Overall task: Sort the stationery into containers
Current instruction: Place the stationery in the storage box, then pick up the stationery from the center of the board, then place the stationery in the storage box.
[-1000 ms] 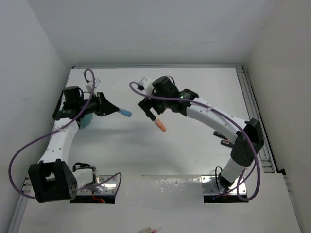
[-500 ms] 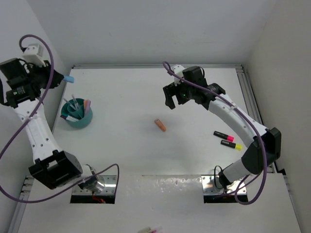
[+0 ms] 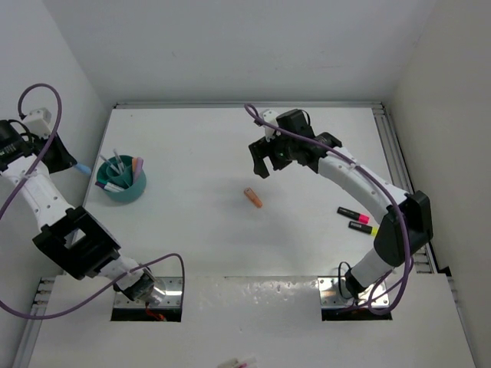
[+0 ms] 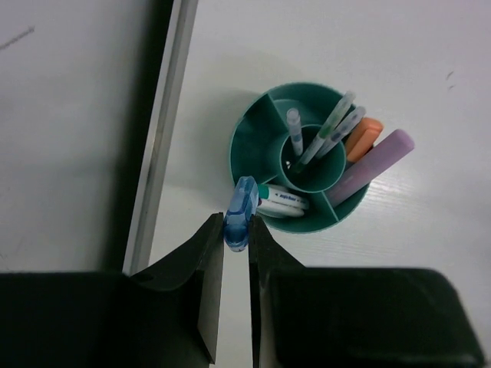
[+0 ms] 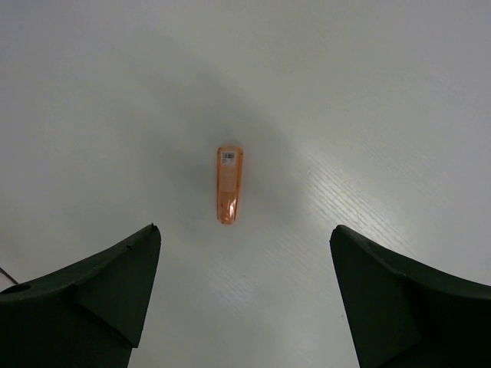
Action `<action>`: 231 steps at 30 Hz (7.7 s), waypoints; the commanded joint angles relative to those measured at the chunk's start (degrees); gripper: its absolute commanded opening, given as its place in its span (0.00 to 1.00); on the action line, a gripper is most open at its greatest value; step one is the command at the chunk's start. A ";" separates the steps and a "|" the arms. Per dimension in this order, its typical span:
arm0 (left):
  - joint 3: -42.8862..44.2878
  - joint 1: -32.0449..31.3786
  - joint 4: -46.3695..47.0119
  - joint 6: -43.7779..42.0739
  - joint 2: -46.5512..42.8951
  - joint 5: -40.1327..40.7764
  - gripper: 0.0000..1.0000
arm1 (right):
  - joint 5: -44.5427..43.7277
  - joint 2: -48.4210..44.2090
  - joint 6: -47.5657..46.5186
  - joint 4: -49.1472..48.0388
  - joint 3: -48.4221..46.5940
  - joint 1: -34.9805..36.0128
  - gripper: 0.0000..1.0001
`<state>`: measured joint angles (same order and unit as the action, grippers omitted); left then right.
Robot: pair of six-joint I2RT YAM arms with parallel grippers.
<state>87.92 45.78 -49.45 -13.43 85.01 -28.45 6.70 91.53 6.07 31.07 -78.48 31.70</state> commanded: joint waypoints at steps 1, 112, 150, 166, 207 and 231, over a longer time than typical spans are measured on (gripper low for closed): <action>-2.31 0.19 1.72 -2.83 -0.90 1.11 0.00 | 1.12 0.85 0.53 -2.94 -0.71 0.38 0.89; -39.48 -97.55 25.71 -45.72 -22.08 18.17 0.49 | 3.14 19.05 47.80 13.93 -7.49 -0.77 0.00; -39.14 -95.62 31.96 -53.10 -11.98 5.95 0.49 | 36.10 13.68 71.81 -10.77 15.81 -4.02 0.00; -37.82 -92.10 30.73 -55.92 -11.71 3.84 0.13 | 38.03 13.33 72.07 -13.13 16.43 -2.96 0.16; -12.68 -8.35 17.89 2.18 -9.08 7.18 0.00 | 19.84 2.08 33.22 2.33 0.78 -18.87 0.66; -19.10 -8.25 33.80 4.03 2.70 -0.47 0.04 | 22.31 1.64 33.13 1.71 2.72 -19.05 0.66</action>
<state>68.95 38.26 -20.51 -9.82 87.05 -27.66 28.56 93.93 40.05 34.37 -75.55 12.62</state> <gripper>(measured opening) 0.248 0.657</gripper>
